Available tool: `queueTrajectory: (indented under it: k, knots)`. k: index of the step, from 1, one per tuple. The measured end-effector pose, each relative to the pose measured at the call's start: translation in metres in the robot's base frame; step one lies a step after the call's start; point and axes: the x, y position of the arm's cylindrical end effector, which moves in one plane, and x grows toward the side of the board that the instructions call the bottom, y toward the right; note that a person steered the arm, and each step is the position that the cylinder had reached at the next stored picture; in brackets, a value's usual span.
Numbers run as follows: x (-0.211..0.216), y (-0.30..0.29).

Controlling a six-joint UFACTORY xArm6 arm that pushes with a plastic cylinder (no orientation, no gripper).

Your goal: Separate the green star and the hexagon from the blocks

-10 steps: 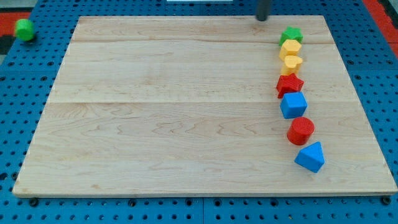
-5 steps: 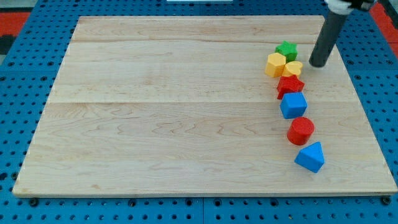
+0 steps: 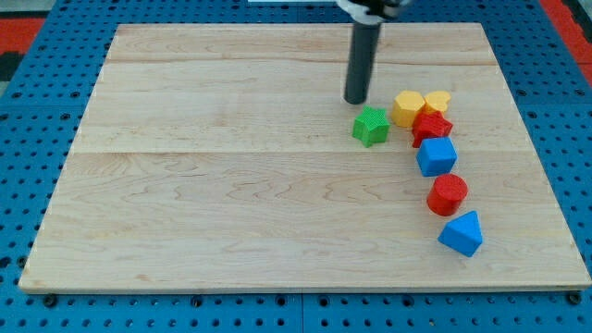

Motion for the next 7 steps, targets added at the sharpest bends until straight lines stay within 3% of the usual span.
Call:
queueTrajectory:
  k: [1,2,3,4,6,7]
  knots:
    - [-0.007,0.068]
    - [0.019,0.077]
    - [0.079,0.075]
    - [0.078,0.046]
    - [-0.005,0.087]
    - [0.029,0.136]
